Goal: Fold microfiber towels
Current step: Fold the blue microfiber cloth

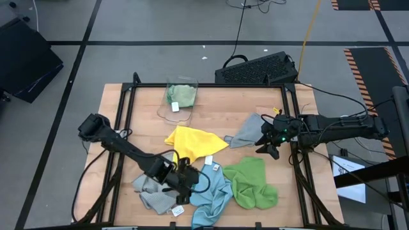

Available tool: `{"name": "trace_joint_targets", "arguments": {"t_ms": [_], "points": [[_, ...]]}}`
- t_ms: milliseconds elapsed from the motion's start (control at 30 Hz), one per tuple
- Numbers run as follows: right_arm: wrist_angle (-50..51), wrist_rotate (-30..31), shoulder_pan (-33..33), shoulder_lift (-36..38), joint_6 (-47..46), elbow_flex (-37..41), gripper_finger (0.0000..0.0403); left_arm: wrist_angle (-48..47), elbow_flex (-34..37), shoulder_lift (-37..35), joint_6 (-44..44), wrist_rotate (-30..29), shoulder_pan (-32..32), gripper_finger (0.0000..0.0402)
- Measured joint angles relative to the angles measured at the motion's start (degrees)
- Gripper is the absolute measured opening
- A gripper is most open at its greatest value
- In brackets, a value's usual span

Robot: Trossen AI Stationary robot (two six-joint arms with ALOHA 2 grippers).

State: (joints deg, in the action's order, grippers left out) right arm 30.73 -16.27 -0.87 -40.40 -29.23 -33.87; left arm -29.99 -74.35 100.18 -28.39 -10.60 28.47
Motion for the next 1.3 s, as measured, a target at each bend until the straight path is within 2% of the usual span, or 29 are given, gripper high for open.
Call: {"name": "trace_joint_targets", "arguments": {"t_ms": [167,367,500,667,900,1000,1100,1300], "points": [[0.0,1.8,0.0,0.0,0.2,0.0,0.0208,0.2,0.0,0.0,3.8,0.6,-3.8,0.0285],[0.0,2.8,0.0,0.0,-1.0,0.0,0.0208,0.0,0.3,0.9,8.9,1.6,-5.4,0.0285],[0.0,2.7,0.0,0.0,-2.7,0.0,0.0208,2.7,0.7,3.7,9.9,6.5,-6.0,0.0285],[0.2,2.5,0.0,0.0,-3.1,0.0,0.0208,3.1,0.9,8.0,2.9,15.0,-6.5,0.0285],[0.9,2.5,0.0,0.0,-2.4,0.0,0.0208,5.3,0.9,11.5,-5.2,21.0,-7.0,0.0280],[0.9,2.5,0.0,0.0,-1.4,0.0,0.0208,5.8,0.7,13.1,-6.6,25.0,-7.6,0.0251],[0.7,2.6,-0.1,-0.1,-1.4,0.0,0.0208,4.2,0.9,14.1,-6.3,26.1,-8.3,0.0196],[0.2,2.8,0.0,-0.5,-3.2,0.0,0.0208,3.9,0.8,14.4,5.4,24.4,-9.4,0.0028]]}}
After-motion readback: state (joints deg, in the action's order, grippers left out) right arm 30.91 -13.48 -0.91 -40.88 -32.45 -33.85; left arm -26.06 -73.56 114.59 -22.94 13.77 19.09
